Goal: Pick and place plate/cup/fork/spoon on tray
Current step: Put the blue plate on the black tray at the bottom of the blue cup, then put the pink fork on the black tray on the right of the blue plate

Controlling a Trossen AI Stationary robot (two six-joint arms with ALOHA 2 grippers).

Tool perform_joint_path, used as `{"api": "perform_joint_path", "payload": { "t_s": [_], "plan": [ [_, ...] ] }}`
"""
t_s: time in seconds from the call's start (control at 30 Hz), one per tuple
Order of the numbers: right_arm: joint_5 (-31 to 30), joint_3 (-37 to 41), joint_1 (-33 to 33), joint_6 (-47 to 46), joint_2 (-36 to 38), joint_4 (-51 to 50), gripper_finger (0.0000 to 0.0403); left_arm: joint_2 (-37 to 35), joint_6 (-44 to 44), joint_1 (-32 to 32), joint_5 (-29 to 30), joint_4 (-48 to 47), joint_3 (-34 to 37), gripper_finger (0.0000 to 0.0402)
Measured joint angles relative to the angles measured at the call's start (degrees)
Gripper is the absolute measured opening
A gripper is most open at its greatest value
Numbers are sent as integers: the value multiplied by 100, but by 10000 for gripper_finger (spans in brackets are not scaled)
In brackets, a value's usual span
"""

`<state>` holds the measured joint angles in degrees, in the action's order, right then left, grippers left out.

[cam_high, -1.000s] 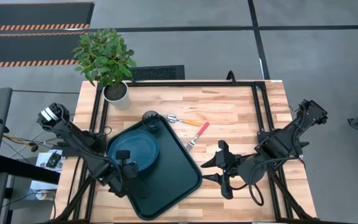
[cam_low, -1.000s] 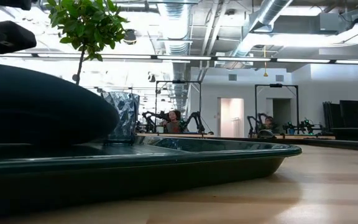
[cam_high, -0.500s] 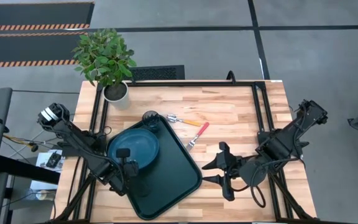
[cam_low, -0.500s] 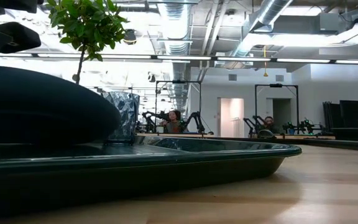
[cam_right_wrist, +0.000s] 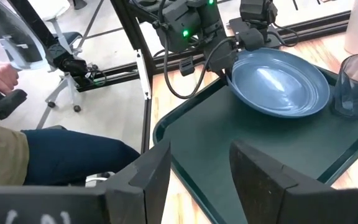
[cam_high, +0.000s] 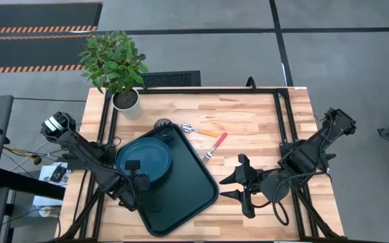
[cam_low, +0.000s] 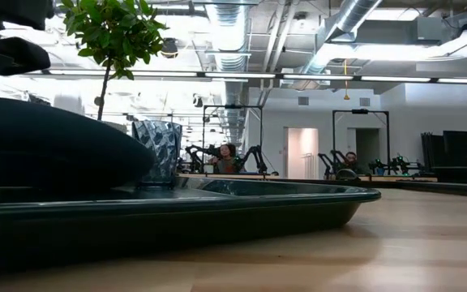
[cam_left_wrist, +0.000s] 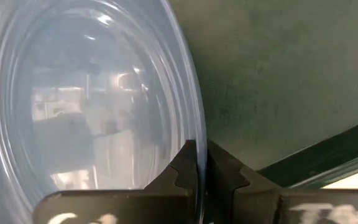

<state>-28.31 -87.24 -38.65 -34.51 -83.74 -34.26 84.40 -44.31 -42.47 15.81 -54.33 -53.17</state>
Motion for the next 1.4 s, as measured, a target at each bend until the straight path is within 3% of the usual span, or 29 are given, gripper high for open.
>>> {"api": "perform_joint_path", "payload": {
  "t_s": [0.57,1.07,1.4],
  "plan": [
    [15,0,0,-13,0,0,187,2,-2,178,-50,101,4,3],
    [19,0,0,1,0,-2,187,4,2,176,-106,138,4,121],
    [-3,133,90,-585,4,-343,188,-190,-114,174,-157,9,-109,149]
  ]
}}
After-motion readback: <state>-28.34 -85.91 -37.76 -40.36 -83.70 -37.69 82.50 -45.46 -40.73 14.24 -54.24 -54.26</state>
